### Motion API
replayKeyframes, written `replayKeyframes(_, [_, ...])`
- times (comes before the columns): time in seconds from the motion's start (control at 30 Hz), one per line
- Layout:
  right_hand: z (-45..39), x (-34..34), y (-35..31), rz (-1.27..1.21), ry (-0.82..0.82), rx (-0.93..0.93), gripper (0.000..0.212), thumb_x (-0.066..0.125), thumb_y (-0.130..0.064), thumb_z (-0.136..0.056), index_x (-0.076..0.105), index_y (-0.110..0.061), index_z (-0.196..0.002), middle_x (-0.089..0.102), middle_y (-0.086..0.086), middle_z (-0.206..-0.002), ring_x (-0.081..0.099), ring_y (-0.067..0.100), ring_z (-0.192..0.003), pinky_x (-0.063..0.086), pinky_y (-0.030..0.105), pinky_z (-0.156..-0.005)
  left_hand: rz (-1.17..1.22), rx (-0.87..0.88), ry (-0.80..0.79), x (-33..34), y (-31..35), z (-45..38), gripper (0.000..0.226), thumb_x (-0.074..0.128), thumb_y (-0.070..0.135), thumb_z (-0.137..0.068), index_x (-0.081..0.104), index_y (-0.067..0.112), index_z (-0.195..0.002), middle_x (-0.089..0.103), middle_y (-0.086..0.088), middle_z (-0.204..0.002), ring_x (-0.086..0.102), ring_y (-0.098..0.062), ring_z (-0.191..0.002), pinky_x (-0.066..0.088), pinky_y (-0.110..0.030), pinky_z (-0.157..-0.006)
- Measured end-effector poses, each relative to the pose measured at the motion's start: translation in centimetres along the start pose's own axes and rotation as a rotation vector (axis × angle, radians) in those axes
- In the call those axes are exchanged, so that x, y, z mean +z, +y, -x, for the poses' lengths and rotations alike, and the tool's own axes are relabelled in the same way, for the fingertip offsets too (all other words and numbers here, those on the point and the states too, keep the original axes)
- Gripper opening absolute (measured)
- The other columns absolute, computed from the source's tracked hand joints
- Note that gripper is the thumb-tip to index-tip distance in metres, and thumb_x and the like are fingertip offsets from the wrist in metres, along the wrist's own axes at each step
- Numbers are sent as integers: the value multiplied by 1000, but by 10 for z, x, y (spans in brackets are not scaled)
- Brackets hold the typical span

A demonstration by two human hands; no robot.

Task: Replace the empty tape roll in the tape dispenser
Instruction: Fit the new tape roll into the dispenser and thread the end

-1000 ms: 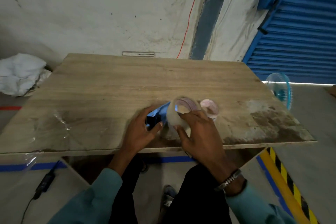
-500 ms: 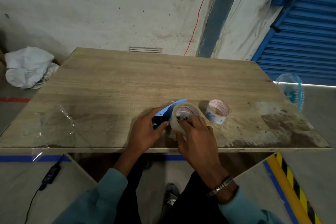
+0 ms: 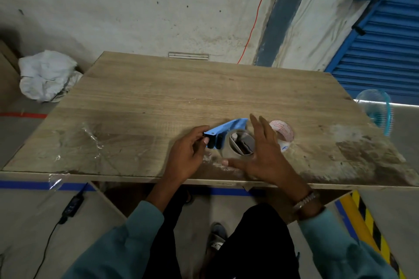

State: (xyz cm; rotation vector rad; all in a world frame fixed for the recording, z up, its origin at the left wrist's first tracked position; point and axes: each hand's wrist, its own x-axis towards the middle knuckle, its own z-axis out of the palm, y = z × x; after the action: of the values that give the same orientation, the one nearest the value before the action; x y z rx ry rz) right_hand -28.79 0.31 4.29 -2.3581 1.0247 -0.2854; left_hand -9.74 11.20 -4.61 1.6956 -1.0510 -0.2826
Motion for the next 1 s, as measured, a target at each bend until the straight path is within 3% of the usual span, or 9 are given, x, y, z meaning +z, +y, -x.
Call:
replayKeyframes(0.1, [-24,-14,2,58,-171,33,151,87,-71,-57,-9,-25,-165,-10,-5,-175,-5,21,-161,13,48,-130,-33,4,-46,-2,0,-1,31,54,31,-101,64,33,-130,78,11,-107,74,-7,-99,59,-44,-89])
replayKeyframes(0.23, [-41,-25,2,175,-346,-10,150,91,-63,-60,-8,-21,-165,-8,-3,-175,0,22,-161,18,45,-127,-60,0,-33,-2,0,-3,27,49,31,-100,65,33,-123,78,8,-97,75,-15,-88,59,-48,-81])
replayKeyframes(0.33, [-44,-26,3,248,-312,-28,149,91,-64,-58,-3,-22,-166,-4,0,-175,2,25,-161,21,50,-125,-79,-15,-18,-1,0,-5,27,49,26,-99,65,32,-120,77,7,-96,75,-16,-87,59,-47,-80])
replayKeyframes(0.6, [-50,-38,10,317,-351,-86,144,95,-53,-59,3,-20,-166,10,0,-170,12,26,-156,30,49,-122,-82,-59,2,1,0,-9,26,49,18,-98,66,30,-114,75,8,-95,73,-14,-88,59,-45,-82])
replayKeyframes(0.67, [-51,-45,15,333,-346,-126,133,95,-47,-63,13,-20,-164,22,2,-164,21,27,-151,31,45,-119,-83,-59,10,1,0,-10,25,49,17,-99,67,29,-113,75,9,-95,72,-15,-88,58,-44,-81])
replayKeyframes(0.8, [-57,-54,24,342,-334,-259,104,96,-32,-65,41,-26,-153,44,3,-134,38,19,-124,33,34,-103,-83,-46,4,0,0,-11,26,51,12,-101,67,30,-112,75,10,-95,72,-12,-88,59,-42,-79])
replayKeyframes(0.93, [-69,-57,31,334,-337,-287,105,99,-35,-60,47,-25,-150,50,6,-133,46,26,-124,43,48,-107,-85,-45,-1,-1,0,-11,23,52,12,-102,68,26,-111,75,8,-95,72,-14,-89,59,-44,-79])
replayKeyframes(1.0, [-70,-55,33,325,-365,-303,105,97,-32,-63,43,-24,-152,47,3,-131,43,21,-123,41,45,-110,-78,-44,7,-1,0,-11,23,52,12,-102,68,26,-111,75,7,-96,73,-14,-90,59,-45,-80])
